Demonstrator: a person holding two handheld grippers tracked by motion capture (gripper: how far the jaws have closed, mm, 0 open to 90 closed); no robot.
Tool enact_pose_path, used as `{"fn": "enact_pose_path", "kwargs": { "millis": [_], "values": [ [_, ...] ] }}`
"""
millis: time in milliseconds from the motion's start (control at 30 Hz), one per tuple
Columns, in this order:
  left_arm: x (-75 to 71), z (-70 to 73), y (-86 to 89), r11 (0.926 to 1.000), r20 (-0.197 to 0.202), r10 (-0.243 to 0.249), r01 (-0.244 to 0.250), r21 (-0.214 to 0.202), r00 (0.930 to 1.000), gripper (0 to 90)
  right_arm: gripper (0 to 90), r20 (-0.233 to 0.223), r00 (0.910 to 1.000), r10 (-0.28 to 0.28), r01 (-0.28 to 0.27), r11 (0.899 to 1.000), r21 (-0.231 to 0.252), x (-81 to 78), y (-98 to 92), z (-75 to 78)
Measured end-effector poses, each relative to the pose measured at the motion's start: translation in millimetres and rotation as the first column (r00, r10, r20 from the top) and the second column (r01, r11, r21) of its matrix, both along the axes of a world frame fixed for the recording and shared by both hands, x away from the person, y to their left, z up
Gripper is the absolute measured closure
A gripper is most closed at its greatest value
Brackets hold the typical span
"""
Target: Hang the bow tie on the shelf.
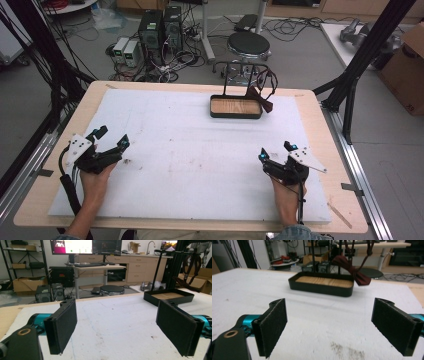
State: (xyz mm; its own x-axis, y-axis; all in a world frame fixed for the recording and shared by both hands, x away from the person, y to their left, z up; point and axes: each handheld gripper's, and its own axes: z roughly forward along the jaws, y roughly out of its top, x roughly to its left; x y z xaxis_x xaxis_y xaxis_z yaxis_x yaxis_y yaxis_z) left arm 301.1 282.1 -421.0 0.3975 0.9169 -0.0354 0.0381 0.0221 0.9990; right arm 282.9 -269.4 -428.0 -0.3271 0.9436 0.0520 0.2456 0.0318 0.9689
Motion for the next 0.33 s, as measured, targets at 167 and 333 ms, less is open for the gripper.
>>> {"fn": "enact_pose_path", "kwargs": {
  "millis": [167,333],
  "values": [
    [0.7,-0.1,-0.8,1.0,0.0,-0.001,0.001,-0.001,1.0,17.5,12.3,-0.027,0.9996,-0.001,0.001,1.0,-0.01,0.1,1.0,-6.3],
    [1.5,-0.4,-1.0,1.0,-0.004,0.004,-0.004,0.004,1.0,17.5,12.3,-0.016,0.9999,-0.001,0.001,1.0,-0.018,0.2,0.6,-6.0]
  ]
}}
